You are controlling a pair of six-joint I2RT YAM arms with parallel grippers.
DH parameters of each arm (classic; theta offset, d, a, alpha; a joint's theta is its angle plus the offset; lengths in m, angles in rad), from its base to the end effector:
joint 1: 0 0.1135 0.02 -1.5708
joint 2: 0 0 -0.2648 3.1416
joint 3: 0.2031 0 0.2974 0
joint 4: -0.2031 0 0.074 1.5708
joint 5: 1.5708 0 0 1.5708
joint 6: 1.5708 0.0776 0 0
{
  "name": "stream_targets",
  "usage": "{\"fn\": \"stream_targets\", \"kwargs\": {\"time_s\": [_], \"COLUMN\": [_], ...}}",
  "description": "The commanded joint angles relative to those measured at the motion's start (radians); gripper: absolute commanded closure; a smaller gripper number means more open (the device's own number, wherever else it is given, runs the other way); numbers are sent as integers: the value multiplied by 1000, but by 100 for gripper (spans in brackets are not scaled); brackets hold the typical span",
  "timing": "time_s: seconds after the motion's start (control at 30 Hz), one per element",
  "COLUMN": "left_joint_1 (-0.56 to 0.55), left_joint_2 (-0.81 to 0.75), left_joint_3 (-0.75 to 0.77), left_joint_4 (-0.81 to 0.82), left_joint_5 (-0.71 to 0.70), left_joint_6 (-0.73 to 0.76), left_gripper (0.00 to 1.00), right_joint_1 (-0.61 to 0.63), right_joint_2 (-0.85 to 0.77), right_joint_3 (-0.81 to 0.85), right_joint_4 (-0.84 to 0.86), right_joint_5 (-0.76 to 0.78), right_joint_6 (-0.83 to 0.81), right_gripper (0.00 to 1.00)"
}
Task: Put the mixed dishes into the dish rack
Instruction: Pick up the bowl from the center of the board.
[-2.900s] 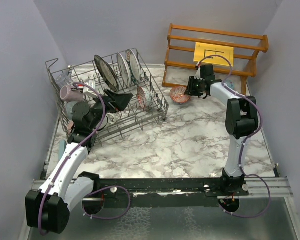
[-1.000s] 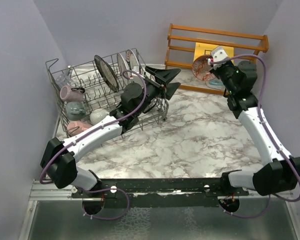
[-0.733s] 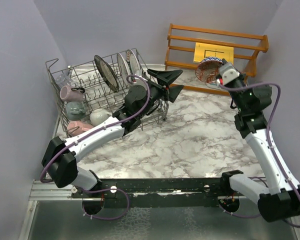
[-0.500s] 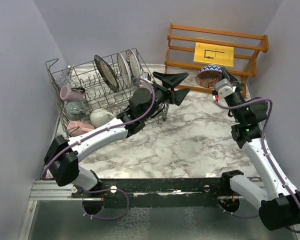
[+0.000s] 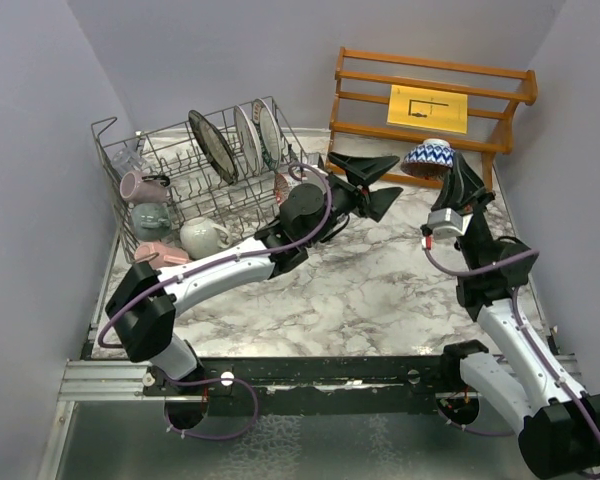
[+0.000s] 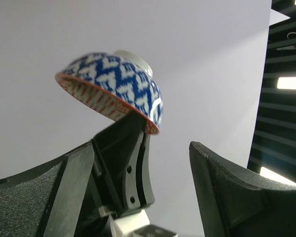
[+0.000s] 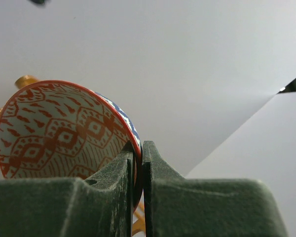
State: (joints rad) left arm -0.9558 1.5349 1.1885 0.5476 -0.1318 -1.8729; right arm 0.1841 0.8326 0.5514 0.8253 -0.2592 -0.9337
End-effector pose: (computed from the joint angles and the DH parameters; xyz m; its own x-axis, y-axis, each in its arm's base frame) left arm 0.2695 -0.3639 0.3658 -0.7364 -0.5979 0.3166 -0.1087 -0.3573 -0.9276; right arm 0.2577 0.0682 0.3633 0.6183 -0.6752 -0.4023 0.1756 0.6176 -0.7667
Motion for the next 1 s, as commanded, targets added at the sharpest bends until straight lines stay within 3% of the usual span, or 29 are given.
{"fn": "stream_targets", "kwargs": {"time_s": [0.0, 0.47, 0.67, 0.83, 0.97], "left_joint_1": [-8, -42, -50, -57, -57], "left_joint_2": [41, 109, 154, 184, 174], "left_joint_3": [61, 145, 192, 217, 213], "left_joint_4": [59, 103, 177, 251, 266], "left_joint_5": [-11, -45, -80, -106, -122], "left_joint_6": [-31, -28, -48, -48, -34], "left_gripper": [20, 29, 41, 63, 71], "right_joint_1": [6, 44, 84, 101, 104], "right_joint_2": [-53, -78, -66, -38, -31], "right_joint_3": [-64, -194, -226, -243, -262], "right_joint_4": [279, 465, 509, 558, 571], "right_joint_5": [-80, -174, -164, -146, -145], "right_joint_6": [-69, -116, -174, -222, -237], "right_gripper": [99, 99, 99, 99, 99]}}
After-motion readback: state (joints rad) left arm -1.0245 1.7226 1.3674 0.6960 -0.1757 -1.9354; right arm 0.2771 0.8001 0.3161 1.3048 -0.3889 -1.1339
